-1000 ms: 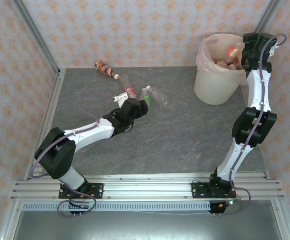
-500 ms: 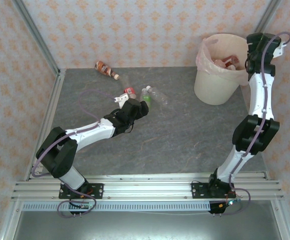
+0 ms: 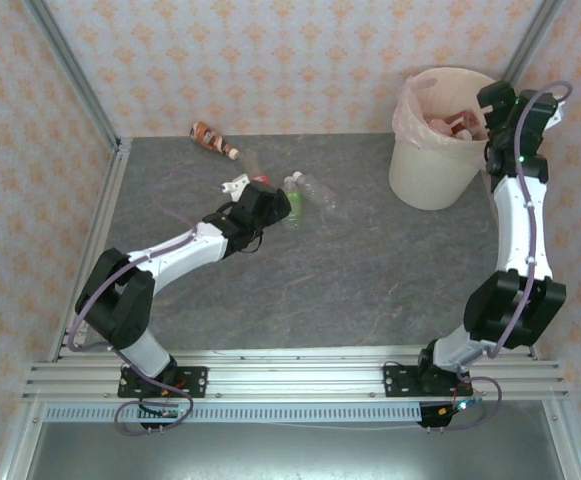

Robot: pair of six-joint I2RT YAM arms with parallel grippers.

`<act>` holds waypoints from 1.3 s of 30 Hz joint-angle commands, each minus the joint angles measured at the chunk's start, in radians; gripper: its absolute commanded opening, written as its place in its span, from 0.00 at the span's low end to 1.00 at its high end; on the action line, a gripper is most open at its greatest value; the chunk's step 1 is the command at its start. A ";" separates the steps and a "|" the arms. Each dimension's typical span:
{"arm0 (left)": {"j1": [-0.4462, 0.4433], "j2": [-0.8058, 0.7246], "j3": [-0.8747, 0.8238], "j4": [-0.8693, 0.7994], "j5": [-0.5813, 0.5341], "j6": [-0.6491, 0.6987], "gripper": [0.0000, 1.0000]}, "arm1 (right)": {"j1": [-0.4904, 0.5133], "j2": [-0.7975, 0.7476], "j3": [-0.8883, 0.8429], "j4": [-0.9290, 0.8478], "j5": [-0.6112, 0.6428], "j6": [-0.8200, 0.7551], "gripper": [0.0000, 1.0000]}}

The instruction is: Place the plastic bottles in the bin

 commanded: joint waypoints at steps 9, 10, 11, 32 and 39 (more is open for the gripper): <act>0.108 0.171 0.265 -0.308 0.077 0.058 1.00 | 0.169 -0.254 -0.317 0.237 -0.325 -0.088 0.99; 0.115 0.198 0.301 -0.347 0.075 0.071 1.00 | 0.170 -0.258 -0.337 0.242 -0.358 -0.070 0.99; 0.122 0.226 0.345 -0.389 0.067 0.086 1.00 | 0.172 -0.260 -0.350 0.235 -0.388 -0.058 0.99; 0.284 0.683 0.816 -0.408 0.365 0.295 0.93 | 0.177 -0.300 -0.454 0.079 -0.442 -0.134 0.99; 0.284 0.720 0.840 -0.423 0.380 0.333 0.84 | 0.178 -0.298 -0.441 0.069 -0.452 -0.137 0.99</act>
